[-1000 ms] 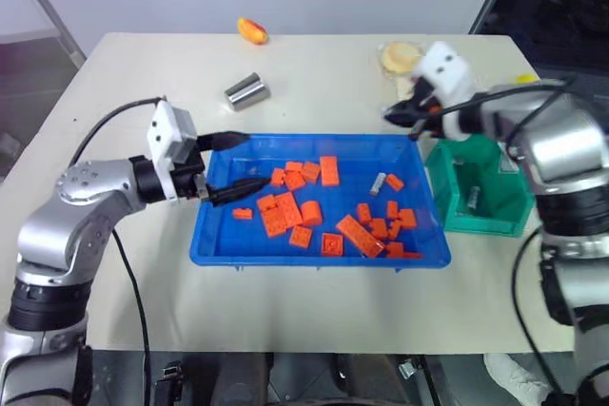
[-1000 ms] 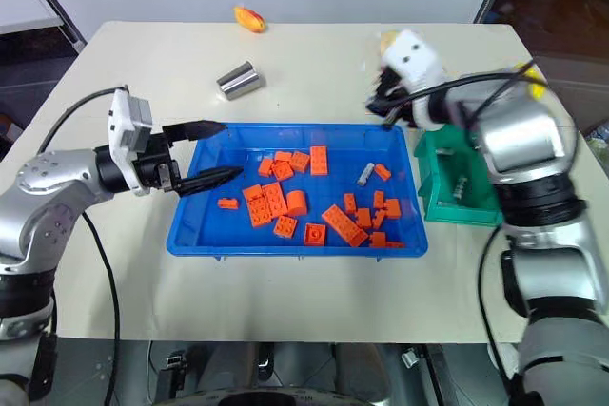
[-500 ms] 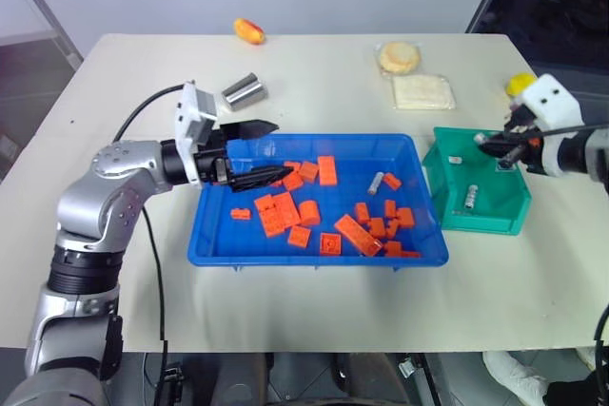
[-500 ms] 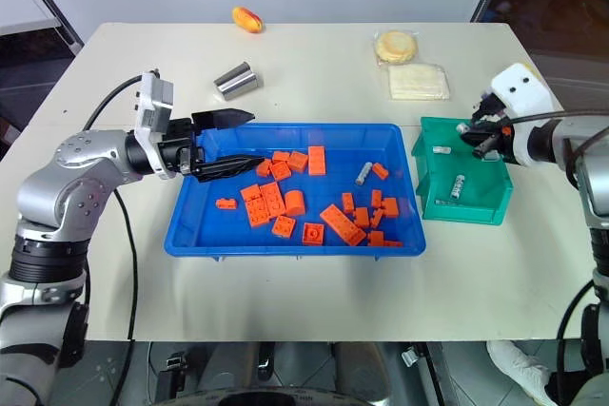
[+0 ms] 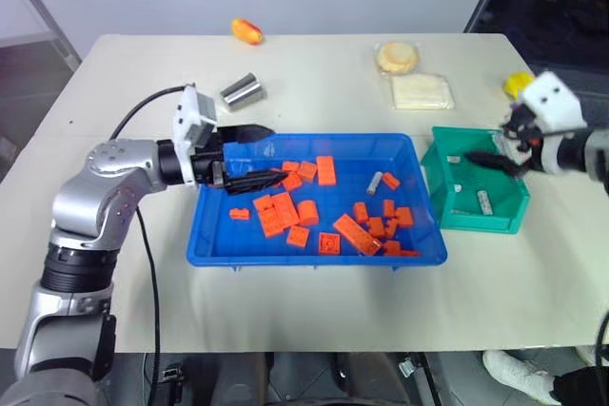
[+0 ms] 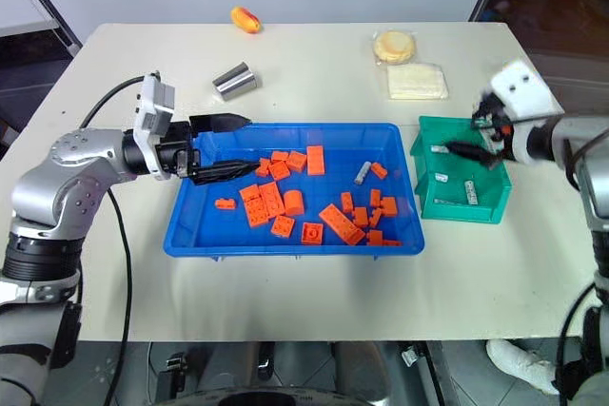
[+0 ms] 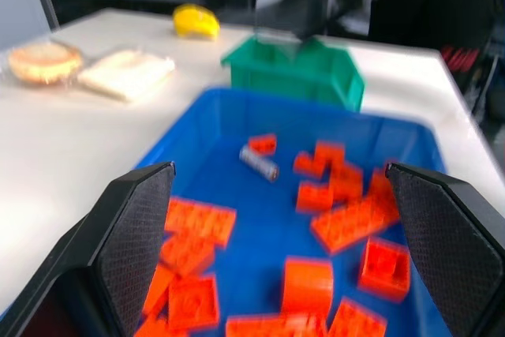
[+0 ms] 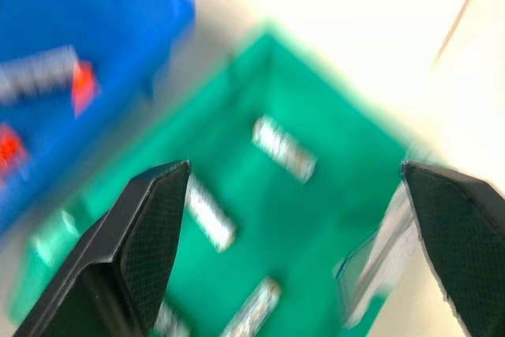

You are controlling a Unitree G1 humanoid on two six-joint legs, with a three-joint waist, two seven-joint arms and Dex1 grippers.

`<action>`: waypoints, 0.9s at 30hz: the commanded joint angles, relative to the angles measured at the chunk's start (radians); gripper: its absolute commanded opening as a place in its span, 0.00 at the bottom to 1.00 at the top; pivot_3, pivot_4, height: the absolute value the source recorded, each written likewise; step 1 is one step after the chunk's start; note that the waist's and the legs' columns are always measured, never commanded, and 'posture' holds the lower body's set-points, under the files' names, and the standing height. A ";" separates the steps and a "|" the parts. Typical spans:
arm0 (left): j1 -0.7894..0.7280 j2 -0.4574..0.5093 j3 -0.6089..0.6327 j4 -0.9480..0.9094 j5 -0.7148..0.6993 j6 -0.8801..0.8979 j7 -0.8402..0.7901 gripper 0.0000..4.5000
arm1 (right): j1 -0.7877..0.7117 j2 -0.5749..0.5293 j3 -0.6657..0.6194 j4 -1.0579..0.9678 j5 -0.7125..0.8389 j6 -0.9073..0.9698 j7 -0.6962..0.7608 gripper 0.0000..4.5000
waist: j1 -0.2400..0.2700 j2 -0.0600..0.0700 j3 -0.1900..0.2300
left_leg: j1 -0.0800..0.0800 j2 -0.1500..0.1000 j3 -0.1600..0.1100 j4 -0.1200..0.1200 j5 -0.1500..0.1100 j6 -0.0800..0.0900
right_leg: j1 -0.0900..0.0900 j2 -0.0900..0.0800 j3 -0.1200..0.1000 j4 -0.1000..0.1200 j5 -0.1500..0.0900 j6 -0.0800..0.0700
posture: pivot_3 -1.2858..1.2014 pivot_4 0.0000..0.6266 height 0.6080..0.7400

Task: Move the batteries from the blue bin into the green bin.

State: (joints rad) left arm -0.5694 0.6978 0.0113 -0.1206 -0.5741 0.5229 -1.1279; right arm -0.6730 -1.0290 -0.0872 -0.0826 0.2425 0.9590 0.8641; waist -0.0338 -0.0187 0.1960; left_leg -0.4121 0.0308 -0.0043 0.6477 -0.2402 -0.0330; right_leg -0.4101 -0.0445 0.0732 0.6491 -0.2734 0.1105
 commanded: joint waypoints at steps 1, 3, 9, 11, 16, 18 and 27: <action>0.022 0.041 -0.012 -0.011 0.046 -0.043 -0.032 1.00 | -0.072 0.077 0.027 -0.047 0.072 0.044 0.012 0.99 | -0.006 0.000 0.000 | 0.000 0.000 -0.001 0.000 0.000 0.000 | 0.000 0.000 0.000 0.000 0.000 0.000 | 0.52 0.24 1.00; 0.036 0.049 -0.004 -0.018 0.042 -0.041 -0.040 1.00 | -0.077 0.118 0.068 -0.042 0.080 0.041 0.021 0.99 | -0.008 -0.001 0.000 | 0.000 0.000 -0.001 0.000 0.000 0.000 | 0.001 0.000 -0.001 0.000 0.000 0.000 | 0.52 0.24 1.00; 0.072 0.059 0.017 -0.056 0.031 -0.028 -0.020 1.00 | -0.071 0.212 0.173 0.030 0.079 0.005 0.041 0.99 | -0.003 0.000 0.000 | -0.002 0.000 -0.001 0.001 0.000 0.000 | 0.000 -0.001 -0.001 0.000 0.000 0.000 | 0.52 0.24 1.00; 0.090 0.057 0.024 -0.076 0.023 -0.021 -0.005 1.00 | -0.077 0.238 0.207 0.067 0.064 -0.022 0.047 0.99 | -0.005 0.000 0.000 | -0.002 0.000 -0.001 0.001 0.000 0.000 | 0.000 -0.001 -0.001 0.000 0.000 0.000 | 0.52 0.24 1.00; 0.139 0.049 0.047 -0.132 0.004 0.001 0.040 1.00 | -0.117 0.287 0.285 0.160 0.027 -0.082 0.074 0.99 | -0.009 0.000 0.000 | -0.002 0.000 -0.001 0.001 0.000 0.000 | -0.001 -0.001 -0.001 0.000 0.000 0.000 | 0.52 0.24 1.00; 0.153 0.049 0.055 -0.149 -0.003 0.009 0.056 1.00 | -0.123 0.290 0.315 0.181 0.011 -0.106 0.094 0.99 | -0.009 0.000 0.000 | -0.002 0.000 -0.001 0.001 0.000 0.000 | -0.001 -0.001 -0.001 0.000 0.000 0.000 | 0.52 0.24 1.00; 0.191 0.043 0.072 -0.197 -0.026 0.026 0.113 1.00 | -0.135 0.292 0.416 0.264 -0.080 -0.204 0.170 0.99 | -0.006 -0.001 0.000 | -0.001 0.000 -0.001 0.001 0.000 0.000 | 0.000 -0.001 -0.001 0.000 0.000 0.000 | 0.52 0.24 1.00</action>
State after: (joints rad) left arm -0.3827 0.7407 0.0540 -0.2850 -0.5808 0.5449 -1.0241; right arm -0.8026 -0.7263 0.3069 0.1781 0.1830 0.7711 1.0137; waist -0.0402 -0.0196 0.1956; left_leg -0.4133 0.0305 -0.0055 0.6489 -0.2403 -0.0330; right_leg -0.4098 -0.0454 0.0723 0.6494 -0.2733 0.1106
